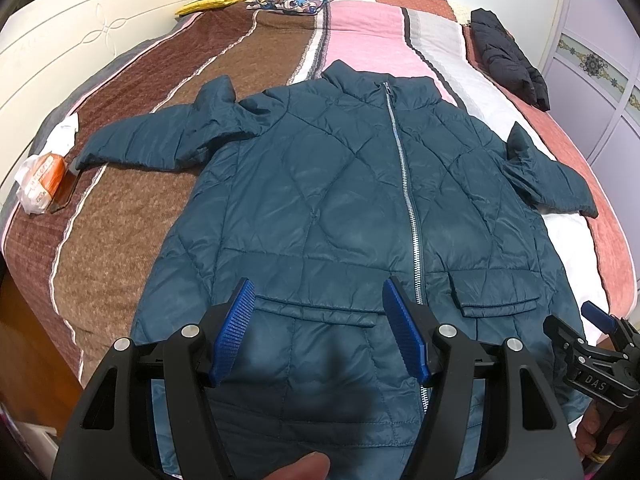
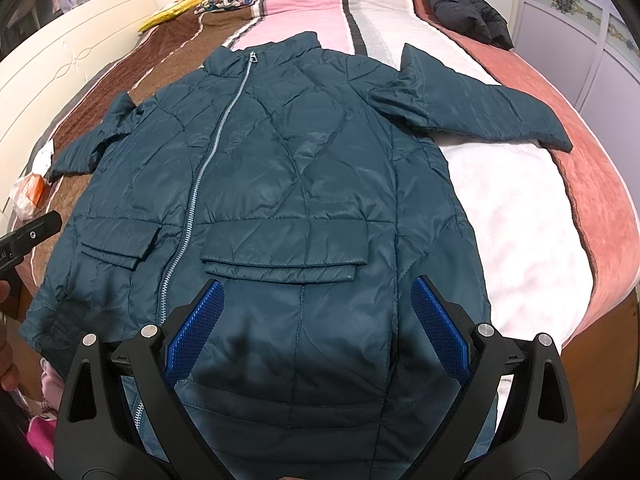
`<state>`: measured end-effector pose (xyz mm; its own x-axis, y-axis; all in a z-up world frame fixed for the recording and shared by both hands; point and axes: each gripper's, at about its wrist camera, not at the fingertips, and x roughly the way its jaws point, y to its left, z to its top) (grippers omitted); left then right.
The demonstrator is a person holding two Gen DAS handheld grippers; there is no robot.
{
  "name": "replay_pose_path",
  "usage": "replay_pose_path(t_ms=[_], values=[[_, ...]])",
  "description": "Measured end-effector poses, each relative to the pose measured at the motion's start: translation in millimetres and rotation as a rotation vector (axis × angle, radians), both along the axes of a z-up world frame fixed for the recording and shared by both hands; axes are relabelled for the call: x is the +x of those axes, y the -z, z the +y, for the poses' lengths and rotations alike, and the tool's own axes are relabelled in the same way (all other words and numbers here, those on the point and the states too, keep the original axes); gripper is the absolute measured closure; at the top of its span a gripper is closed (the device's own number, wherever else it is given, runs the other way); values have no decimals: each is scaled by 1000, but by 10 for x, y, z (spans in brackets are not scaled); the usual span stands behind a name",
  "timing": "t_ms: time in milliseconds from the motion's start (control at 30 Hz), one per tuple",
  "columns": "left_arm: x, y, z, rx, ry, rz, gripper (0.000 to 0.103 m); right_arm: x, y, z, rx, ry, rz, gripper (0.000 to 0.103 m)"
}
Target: Fold large clothes
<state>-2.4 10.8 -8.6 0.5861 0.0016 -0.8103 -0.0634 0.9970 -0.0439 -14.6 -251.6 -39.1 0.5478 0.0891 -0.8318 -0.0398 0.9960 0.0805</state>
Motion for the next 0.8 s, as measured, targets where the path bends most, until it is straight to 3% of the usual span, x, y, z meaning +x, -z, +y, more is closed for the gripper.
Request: replay_pose_path(t_ms=[800], values=[[4, 0, 6, 4, 3, 2, 38, 6, -39, -54, 40, 4, 1, 9]])
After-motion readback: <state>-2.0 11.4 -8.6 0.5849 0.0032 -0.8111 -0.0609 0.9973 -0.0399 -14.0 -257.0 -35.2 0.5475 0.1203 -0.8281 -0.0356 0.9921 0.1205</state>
